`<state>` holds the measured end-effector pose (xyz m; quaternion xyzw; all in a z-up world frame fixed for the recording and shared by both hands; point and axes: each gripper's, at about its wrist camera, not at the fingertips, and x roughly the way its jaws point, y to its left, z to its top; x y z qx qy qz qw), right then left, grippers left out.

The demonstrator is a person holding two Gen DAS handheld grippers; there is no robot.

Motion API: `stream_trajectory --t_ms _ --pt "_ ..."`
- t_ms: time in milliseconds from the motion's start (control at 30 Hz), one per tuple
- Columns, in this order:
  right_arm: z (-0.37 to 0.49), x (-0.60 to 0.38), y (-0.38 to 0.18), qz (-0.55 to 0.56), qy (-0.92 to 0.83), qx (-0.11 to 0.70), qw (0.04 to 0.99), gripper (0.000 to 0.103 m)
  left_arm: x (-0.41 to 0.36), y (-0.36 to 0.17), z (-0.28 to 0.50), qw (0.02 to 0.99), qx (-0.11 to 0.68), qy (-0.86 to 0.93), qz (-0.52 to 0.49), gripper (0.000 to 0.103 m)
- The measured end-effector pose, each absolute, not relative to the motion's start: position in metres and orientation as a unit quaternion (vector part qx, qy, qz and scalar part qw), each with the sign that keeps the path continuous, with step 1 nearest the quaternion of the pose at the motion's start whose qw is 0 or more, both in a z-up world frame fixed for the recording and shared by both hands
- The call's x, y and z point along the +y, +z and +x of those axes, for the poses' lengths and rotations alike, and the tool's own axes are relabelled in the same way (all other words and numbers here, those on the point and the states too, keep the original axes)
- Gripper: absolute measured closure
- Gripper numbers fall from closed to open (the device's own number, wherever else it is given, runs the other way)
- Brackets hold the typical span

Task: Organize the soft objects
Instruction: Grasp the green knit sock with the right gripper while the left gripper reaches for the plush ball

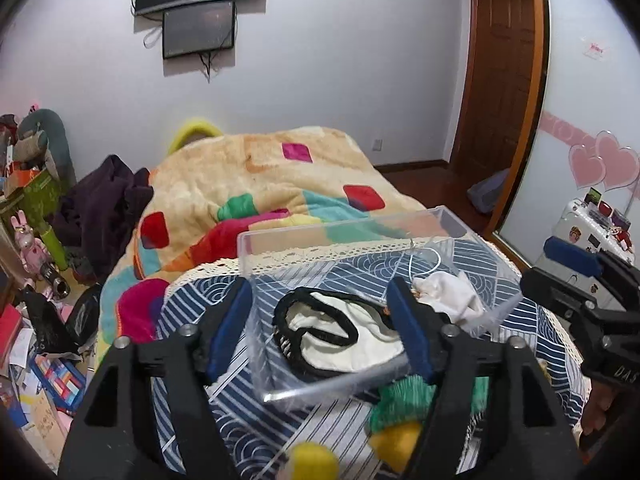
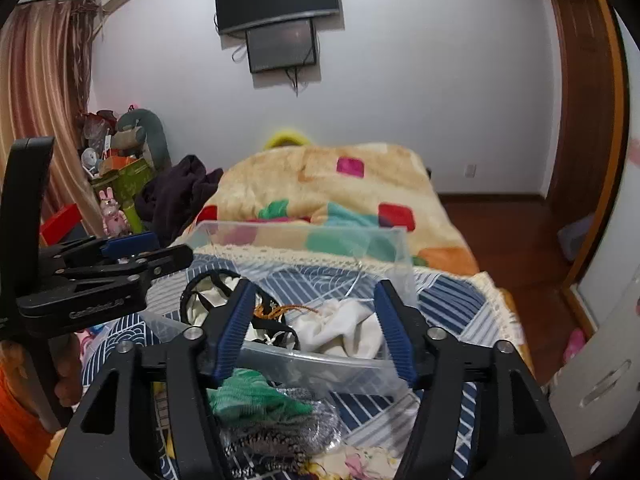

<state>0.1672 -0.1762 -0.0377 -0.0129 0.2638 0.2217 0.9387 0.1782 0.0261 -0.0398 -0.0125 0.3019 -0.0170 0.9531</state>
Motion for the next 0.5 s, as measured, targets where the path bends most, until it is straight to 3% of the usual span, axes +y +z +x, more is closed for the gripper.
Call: stream_trajectory --t_ms 67,233,333,500 --pt "0.160 -0.178 -0.035 -0.013 0.222 0.254 0.941 0.031 0.029 -0.039 0.163 0.956 0.293 -0.014 -0.014 0.025" --pt "0.147 -0.182 -0.038 -0.009 0.221 0.242 0.945 0.027 0.032 -0.047 0.134 0.958 0.286 -0.009 -0.019 0.018" --pt "0.144 -0.182 -0.044 0.000 0.227 0.245 0.942 0.020 0.030 -0.057 0.122 0.958 0.287 -0.004 -0.013 0.016" --pt "0.144 -0.174 -0.061 0.009 0.244 0.266 0.933 0.020 0.029 -0.081 0.111 0.950 0.312 -0.004 -0.017 0.016"
